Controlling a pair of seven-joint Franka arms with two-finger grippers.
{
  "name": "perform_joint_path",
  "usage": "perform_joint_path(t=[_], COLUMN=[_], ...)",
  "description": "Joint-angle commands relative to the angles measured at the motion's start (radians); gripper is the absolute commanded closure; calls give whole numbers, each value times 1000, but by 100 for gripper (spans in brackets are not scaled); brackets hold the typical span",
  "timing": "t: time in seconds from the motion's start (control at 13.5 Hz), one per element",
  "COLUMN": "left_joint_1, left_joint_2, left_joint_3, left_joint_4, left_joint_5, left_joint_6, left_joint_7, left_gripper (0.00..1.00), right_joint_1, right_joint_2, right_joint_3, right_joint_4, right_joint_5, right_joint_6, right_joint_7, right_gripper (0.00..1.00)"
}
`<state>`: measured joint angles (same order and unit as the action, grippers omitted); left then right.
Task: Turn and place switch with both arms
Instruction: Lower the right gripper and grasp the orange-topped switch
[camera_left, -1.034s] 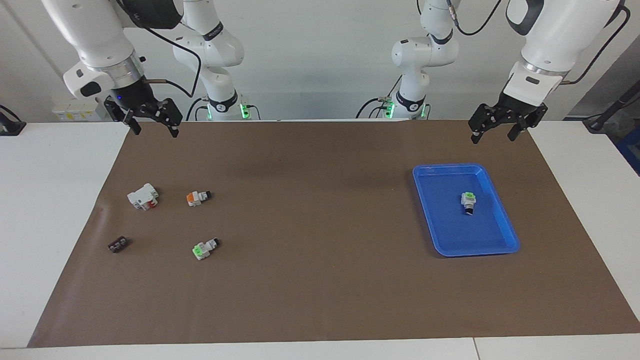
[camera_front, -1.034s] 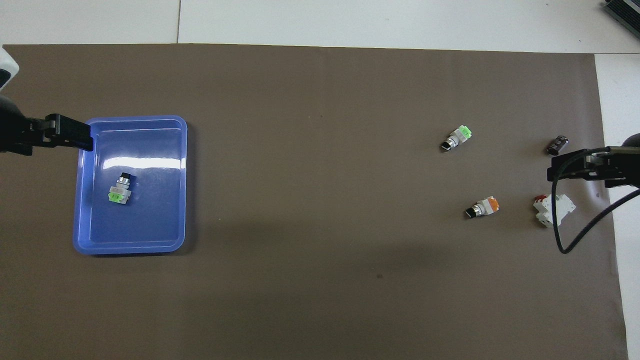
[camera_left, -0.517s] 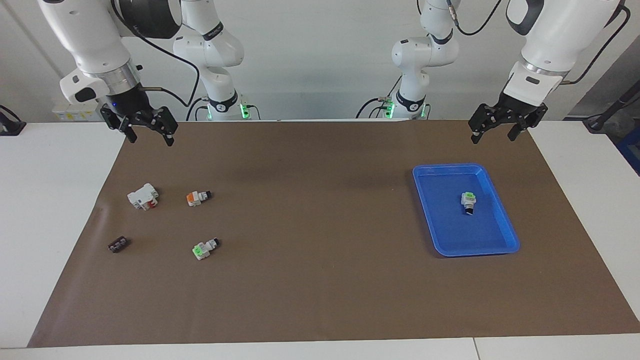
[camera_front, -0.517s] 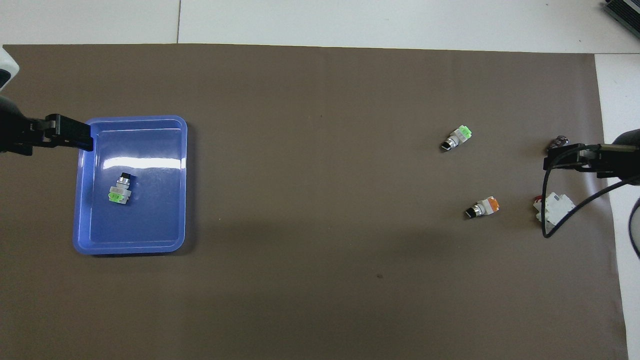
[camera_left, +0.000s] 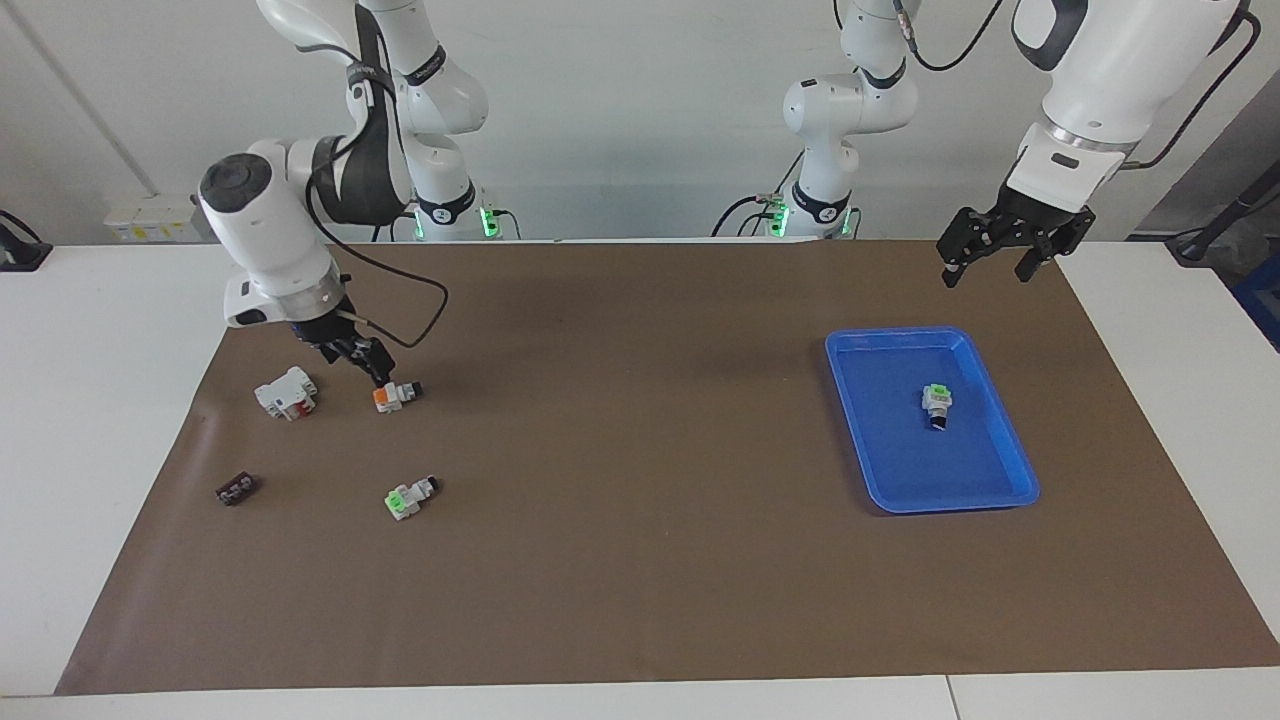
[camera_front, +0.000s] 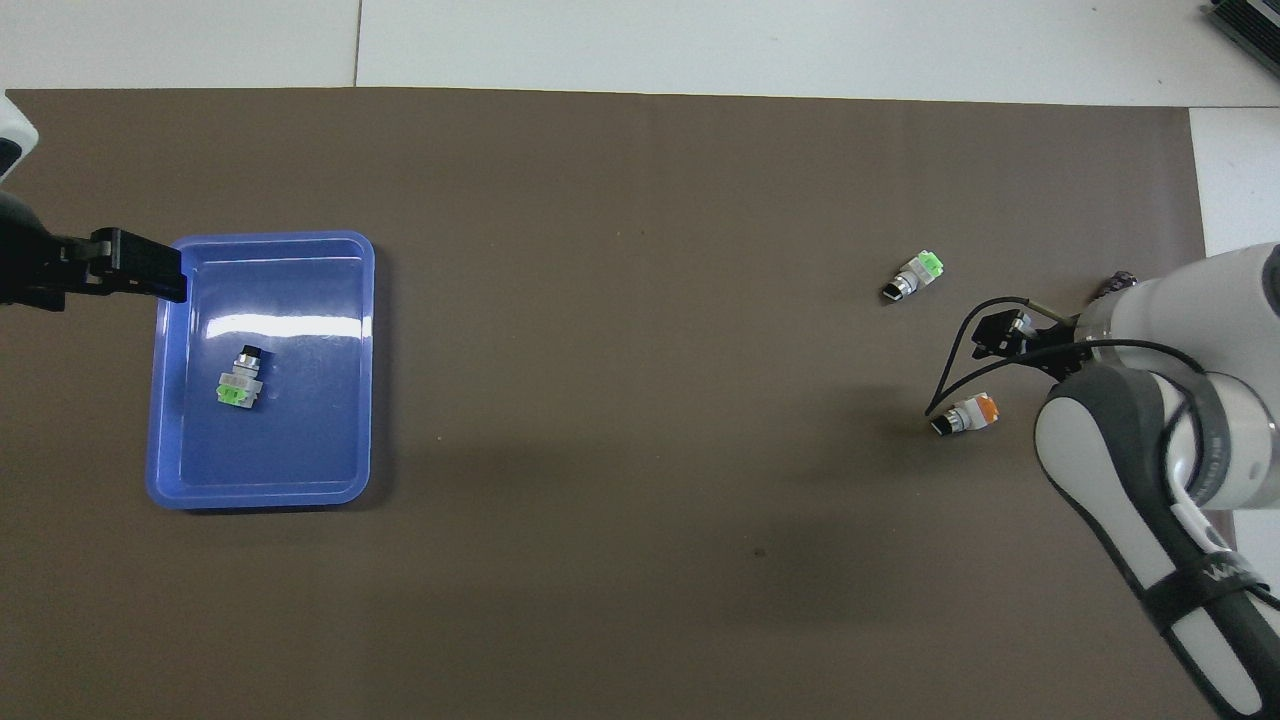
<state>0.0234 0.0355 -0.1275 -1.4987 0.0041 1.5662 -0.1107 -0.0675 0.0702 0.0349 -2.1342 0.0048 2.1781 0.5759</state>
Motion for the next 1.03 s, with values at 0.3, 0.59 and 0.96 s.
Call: perform_joint_path(t=[0.3,0.59,0.96], left_joint_1=[10,9,10], left_joint_2=[-28,-28,-26], left_joint_3=[-3,-3,-3], left_joint_4=[-31,-31,-31], left_joint_5=[-1,-1,-1], left_joint_6=[3,3,3], left_joint_7=[8,8,8], left_gripper=[0,0,0], right_joint_1=[-14,-38,-37], right_joint_2=[3,13,26], right_joint_3=[2,2,3], right_joint_4=[-164,-188,-190], right_joint_5=[0,0,6], right_joint_6=[123,149,175], right_joint_7=[110,108,134], right_gripper=[0,0,0])
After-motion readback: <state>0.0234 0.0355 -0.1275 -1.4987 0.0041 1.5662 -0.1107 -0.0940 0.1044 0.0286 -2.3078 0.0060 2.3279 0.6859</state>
